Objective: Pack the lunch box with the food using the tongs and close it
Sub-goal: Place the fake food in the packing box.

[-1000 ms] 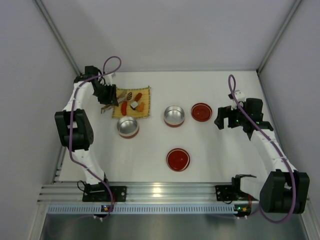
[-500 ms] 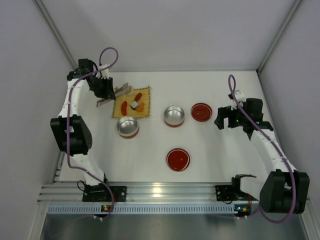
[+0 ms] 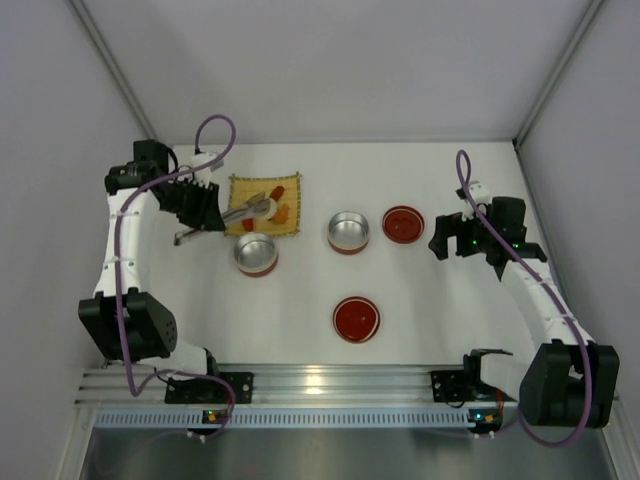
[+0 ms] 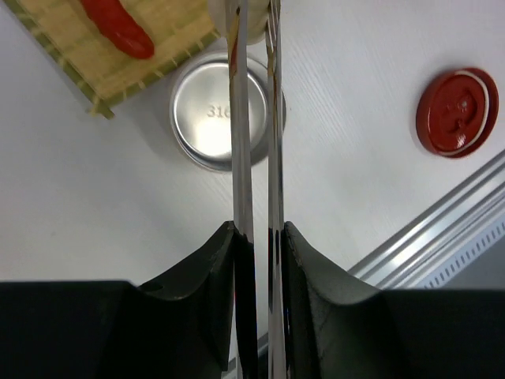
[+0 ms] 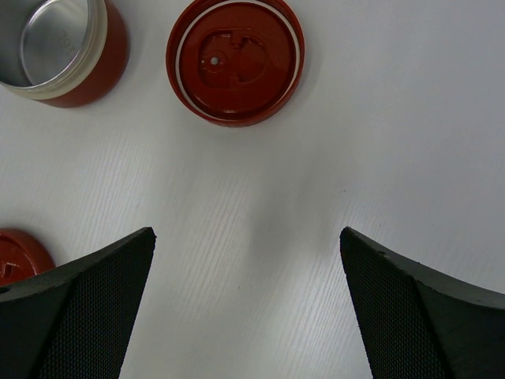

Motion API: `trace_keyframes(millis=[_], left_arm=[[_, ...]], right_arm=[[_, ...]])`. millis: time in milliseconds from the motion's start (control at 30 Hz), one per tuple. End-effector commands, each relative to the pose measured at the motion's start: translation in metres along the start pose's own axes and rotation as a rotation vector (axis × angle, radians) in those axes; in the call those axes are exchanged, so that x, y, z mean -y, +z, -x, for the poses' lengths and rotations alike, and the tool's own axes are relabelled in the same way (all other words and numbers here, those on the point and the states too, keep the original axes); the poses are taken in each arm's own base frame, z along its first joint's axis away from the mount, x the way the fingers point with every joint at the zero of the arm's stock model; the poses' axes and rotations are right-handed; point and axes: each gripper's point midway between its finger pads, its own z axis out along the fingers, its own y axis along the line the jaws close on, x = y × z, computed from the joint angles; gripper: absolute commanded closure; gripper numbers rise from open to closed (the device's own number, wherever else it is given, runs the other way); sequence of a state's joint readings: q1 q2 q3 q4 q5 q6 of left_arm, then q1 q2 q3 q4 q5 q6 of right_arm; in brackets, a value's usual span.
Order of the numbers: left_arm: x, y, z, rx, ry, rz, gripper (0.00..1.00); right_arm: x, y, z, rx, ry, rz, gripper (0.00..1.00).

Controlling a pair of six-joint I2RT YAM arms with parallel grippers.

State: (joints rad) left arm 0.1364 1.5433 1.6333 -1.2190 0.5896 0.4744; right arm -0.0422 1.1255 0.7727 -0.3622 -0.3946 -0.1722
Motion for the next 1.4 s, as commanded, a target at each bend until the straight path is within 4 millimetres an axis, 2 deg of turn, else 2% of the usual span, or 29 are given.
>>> trace_keyframes(millis=[0, 133, 333, 533, 667, 833, 1167, 1367], left_arm=[[0.029, -0.004, -0.046, -0.082, 0.045, -0.096, 1.00], [0.038, -0.010, -0.075, -0.119, 0.077, -0.085, 1.00], [0.030, -0.011, -0.095, -0.169, 0.074, -0.021, 1.00], [0.011, -0.013, -0.098, -0.174, 0.039, 0.045, 1.00], [0.004, -0.009, -0.105, -0.210, 0.027, 0.055, 1.00], [-0.003, -0.005, -0.103, -0.206, 0.022, 0.067, 1.00], [-0.014, 0.004, -0.099, -0.191, 0.017, 0.092, 0.94], [-0.021, 0.010, -0.103, -0.208, 0.013, 0.101, 0.88]], right_arm=[[-0.006, -0.010, 0.023, 0.055, -0.041, 0.021, 0.01], [-0.007, -0.009, 0.023, 0.056, -0.035, 0.025, 0.01], [-0.009, -0.007, 0.024, 0.055, -0.030, 0.037, 0.01], [-0.008, -0.007, 0.021, 0.051, -0.031, 0.036, 0.01], [-0.008, -0.007, 0.022, 0.051, -0.031, 0.036, 0.01], [-0.008, -0.006, 0.022, 0.049, -0.030, 0.037, 0.01], [-0.008, -0.005, 0.020, 0.043, -0.026, 0.036, 0.01], [-0.007, -0.004, 0.020, 0.041, -0.025, 0.038, 0.01]])
